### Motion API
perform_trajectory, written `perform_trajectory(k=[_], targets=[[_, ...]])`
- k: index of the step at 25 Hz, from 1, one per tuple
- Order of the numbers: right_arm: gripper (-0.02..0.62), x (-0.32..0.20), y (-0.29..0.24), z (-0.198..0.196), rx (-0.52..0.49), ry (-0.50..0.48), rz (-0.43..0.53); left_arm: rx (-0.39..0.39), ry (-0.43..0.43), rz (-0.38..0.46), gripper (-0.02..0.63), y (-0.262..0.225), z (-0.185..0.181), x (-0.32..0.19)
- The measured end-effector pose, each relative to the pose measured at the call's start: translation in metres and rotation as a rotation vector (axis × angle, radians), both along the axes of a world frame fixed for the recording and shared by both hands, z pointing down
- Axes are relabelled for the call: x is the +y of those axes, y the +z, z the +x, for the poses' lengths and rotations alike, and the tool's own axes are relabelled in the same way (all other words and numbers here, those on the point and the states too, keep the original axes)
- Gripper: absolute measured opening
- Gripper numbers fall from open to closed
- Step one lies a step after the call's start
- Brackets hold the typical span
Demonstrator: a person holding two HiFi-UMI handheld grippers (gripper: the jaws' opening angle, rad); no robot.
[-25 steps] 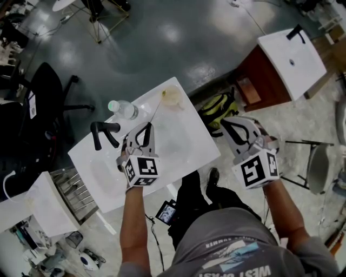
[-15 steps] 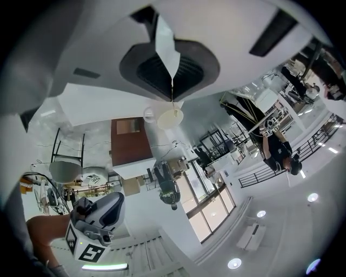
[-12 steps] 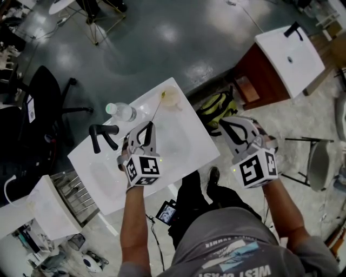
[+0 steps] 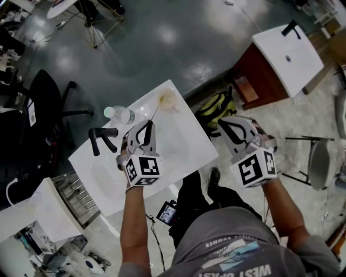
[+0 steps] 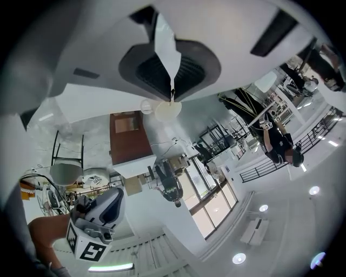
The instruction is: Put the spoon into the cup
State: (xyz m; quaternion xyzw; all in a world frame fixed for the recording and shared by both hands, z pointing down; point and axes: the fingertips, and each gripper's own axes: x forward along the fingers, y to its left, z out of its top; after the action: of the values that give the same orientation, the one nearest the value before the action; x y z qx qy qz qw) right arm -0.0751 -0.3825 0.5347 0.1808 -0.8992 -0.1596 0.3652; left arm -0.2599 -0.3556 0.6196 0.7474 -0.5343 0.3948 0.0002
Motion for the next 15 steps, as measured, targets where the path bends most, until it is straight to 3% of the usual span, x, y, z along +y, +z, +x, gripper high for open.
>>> perform_trajectory(k=[15], targets=[[0.032, -0.001, -0.014, 0.009, -0.022, -0.007, 0.016, -0.026, 0.004, 0.071, 0.054, -0.04, 0.01, -0.006]])
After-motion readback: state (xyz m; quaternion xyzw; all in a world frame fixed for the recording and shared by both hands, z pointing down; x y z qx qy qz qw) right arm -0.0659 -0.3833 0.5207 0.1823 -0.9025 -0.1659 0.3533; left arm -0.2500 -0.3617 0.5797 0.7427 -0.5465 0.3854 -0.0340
